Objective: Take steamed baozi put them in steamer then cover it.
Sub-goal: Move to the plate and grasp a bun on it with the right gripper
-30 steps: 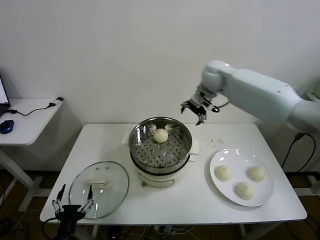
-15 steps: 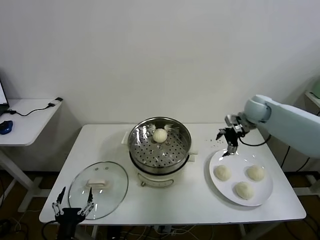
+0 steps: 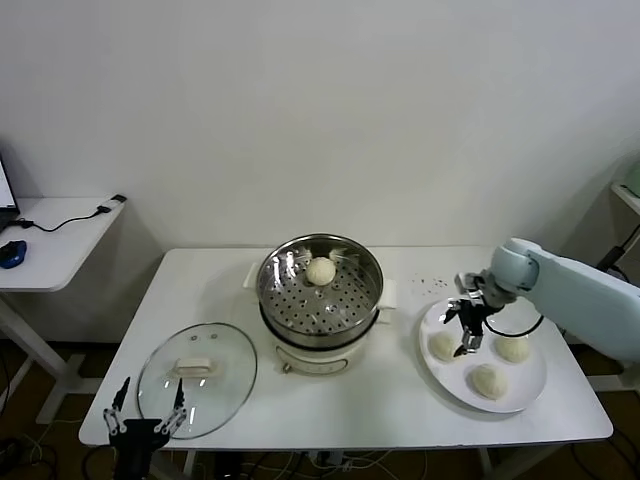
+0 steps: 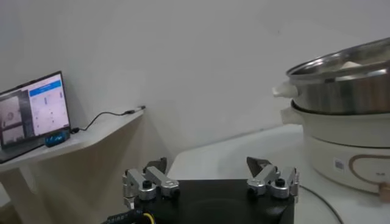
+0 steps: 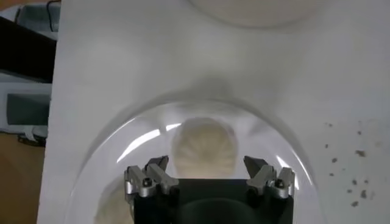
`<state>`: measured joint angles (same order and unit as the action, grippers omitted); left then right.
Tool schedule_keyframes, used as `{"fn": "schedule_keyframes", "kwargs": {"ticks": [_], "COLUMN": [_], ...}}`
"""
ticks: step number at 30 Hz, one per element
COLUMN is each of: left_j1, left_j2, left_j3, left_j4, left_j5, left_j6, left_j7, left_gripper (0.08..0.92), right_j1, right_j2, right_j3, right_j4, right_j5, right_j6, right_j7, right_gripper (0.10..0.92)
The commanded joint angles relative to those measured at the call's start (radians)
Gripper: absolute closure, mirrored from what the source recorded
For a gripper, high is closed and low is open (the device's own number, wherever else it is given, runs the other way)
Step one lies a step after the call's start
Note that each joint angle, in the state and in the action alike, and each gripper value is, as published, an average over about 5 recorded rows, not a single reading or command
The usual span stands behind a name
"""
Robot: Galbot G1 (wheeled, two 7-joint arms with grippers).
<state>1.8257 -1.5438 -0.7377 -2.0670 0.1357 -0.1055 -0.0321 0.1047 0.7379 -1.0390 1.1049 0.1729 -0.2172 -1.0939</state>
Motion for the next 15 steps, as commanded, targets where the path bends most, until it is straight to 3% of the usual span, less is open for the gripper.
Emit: {"fn": "schedule_keyframes", "kwargs": {"ticks": [1, 6, 15], "left_j1": [0.001, 0.002, 0.002], "left_j2": [-0.001, -0.001, -0.002], "left_j3": [0.0, 0.001, 0.003], "left_j4": [0.003, 0.004, 0.004], "left_j5": [0.001, 0.003, 0.004], "left_j6": [-0.001, -0.002, -0.002], "left_j7": [0.0, 0.0, 0.0], "left_gripper": [0.177, 0.177, 0.177], "right_j1": [-0.062, -0.063, -0.061], "right_j2": [0.035, 0.049, 0.048], "right_j3": [0.035, 0.038, 0.049], "right_j4": [-0.061, -0.078, -0.078], "right_j5": [-0.027, -0.038, -0.03], "right_j6": [-0.006, 0.003, 0.012], "right_j7": [0.001, -0.001, -0.004], "right_gripper": [0.203, 0.204, 0.291]}}
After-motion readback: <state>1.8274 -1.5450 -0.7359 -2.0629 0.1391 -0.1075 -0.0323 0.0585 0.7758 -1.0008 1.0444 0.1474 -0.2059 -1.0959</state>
